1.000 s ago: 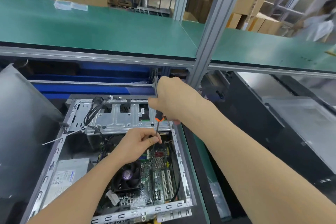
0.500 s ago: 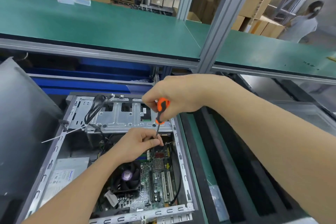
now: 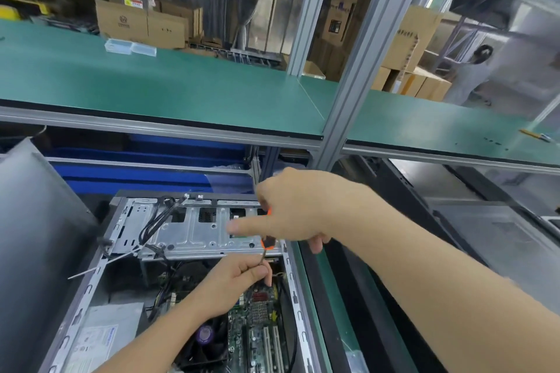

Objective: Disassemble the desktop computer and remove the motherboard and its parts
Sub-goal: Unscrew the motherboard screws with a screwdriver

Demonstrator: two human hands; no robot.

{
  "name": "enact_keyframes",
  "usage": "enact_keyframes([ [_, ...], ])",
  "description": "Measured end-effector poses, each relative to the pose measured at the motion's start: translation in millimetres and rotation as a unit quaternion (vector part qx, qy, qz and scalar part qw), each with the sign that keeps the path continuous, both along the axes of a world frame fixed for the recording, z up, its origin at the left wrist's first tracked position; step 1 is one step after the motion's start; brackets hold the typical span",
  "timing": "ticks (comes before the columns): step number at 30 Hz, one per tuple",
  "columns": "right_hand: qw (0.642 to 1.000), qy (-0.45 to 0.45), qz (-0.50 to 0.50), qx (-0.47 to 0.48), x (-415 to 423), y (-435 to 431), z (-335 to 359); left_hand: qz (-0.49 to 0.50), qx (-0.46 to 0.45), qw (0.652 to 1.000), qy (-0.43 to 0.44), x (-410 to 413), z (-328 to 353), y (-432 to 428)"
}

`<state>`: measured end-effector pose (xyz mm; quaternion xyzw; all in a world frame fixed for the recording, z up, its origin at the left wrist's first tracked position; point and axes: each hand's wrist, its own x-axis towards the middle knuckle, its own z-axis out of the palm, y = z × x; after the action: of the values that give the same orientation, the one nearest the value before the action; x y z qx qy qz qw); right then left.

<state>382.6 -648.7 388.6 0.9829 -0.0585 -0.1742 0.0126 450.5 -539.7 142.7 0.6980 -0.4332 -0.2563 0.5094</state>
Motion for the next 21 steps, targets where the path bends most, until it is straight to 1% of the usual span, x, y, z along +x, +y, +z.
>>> enact_keyframes([
  [2,0.995,-0.05,-0.046,-0.079,2.5,13.8,-17.5,-0.001,0.006,1.0,0.01,1.2,-1.9,-1.3],
  [3,0.991,-0.08,-0.063,-0.091,3.6,20.1,-26.8,0.0,0.009,1.0,0.012,1.9,-2.3,-1.6],
  [6,0.979,-0.174,-0.1,-0.041,4.5,18.4,-48.7,-0.004,0.009,1.0,0.023,3.5,-3.8,-0.7],
  [8,0.977,-0.196,-0.072,-0.034,1.3,12.1,-50.0,-0.011,0.005,1.0,0.021,4.9,-5.6,-1.4],
  [11,0.986,-0.165,-0.01,-0.03,-4.1,5.3,-38.7,-0.018,0.002,1.0,0.006,4.8,-3.5,-4.5],
  [13,0.992,-0.116,0.039,-0.006,-5.0,-0.9,-27.6,-0.012,-0.002,1.0,0.009,5.1,-5.2,-6.2],
  [16,0.993,-0.037,0.107,0.026,-2.9,-6.2,-11.3,-0.005,-0.008,1.0,0.027,5.9,-8.0,-6.3],
  [19,0.986,0.01,0.168,-0.001,4.6,-7.9,-5.7,-0.005,-0.002,1.0,0.023,7.7,-9.8,-5.7],
  [21,0.984,0.006,0.176,-0.015,6.3,-7.8,-7.7,-0.002,0.004,1.0,0.026,7.9,-9.7,-4.7],
])
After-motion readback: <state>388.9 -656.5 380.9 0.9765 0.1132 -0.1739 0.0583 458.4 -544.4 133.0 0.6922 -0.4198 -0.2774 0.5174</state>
